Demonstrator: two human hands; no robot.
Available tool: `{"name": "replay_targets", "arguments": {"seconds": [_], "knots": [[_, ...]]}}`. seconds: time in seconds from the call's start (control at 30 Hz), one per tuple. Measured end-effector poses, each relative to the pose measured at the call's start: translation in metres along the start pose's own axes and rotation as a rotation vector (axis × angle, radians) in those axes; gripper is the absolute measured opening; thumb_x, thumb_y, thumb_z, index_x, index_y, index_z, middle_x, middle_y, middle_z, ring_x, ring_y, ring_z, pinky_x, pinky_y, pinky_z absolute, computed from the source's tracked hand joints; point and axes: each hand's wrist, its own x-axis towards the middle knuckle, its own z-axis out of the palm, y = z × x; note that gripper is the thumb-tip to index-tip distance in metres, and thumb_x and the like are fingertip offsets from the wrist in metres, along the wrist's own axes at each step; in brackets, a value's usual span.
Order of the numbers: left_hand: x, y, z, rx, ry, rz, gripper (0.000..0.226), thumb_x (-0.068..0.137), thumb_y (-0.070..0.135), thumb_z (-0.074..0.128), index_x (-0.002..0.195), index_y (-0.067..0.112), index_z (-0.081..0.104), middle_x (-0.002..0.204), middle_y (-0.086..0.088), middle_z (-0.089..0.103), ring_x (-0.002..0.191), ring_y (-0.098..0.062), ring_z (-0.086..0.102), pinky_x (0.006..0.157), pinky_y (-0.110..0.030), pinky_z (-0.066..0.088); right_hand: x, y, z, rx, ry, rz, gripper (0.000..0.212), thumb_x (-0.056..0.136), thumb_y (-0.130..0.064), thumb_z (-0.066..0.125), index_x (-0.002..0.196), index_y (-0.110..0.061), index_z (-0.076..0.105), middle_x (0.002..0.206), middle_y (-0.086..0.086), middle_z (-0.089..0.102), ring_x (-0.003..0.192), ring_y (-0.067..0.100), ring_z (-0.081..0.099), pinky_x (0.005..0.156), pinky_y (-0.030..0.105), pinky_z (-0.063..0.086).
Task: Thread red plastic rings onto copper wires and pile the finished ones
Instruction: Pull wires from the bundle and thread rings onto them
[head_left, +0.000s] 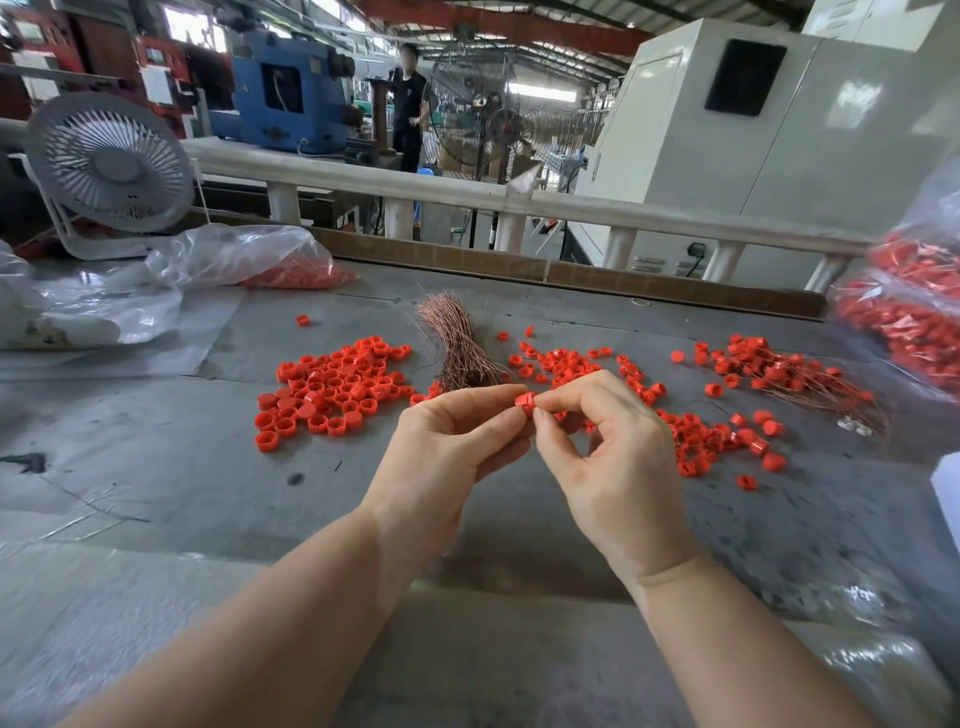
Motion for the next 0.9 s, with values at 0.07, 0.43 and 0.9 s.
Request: {"name": "replay_targets", "arguments": {"seconds": [0.07,0.43,0.9], "knots": [[-0.0003,0.0000,-0.0011,0.049,0.014,0.017,0.018,0.062,0.015,0.068,0.077,0.016,0.077,0.084,-0.008,0.074,0.081,-0.015,0.069,0.074,-0.023,0.057,-0.0001,-0.0004,0.0003,-0.003,-0.006,-0.001,0.004,0.080,-0.007,0.063,0.077,-0.007,0.066,0.075,-0.001,0.059,0.069,0.011,0.054,0.065,0.026,0.047],[-0.0042,0.0027,-0.0006,0.232,0.049,0.100,0.016,0.081,0.004,0.064,0.086,0.017,0.071,0.079,-0.002,0.074,0.073,-0.010,0.070,0.058,-0.018,0.053,-0.0001,-0.0004,-0.0003,-0.014,-0.005,-0.014,0.005,0.080,-0.006,0.063,0.077,-0.006,0.065,0.076,-0.001,0.059,0.069,0.009,0.052,0.065,0.022,0.045],[-0.0006,0.0016,-0.0005,0.028,0.014,0.041,0.019,0.060,0.020,0.068,0.076,0.019,0.078,0.078,-0.006,0.073,0.075,-0.011,0.069,0.068,-0.019,0.054,0.0005,-0.0019,-0.0017,-0.033,-0.032,-0.049,0.006,0.082,-0.006,0.061,0.079,-0.004,0.065,0.078,0.002,0.059,0.072,0.017,0.056,0.065,0.034,0.049]]}}
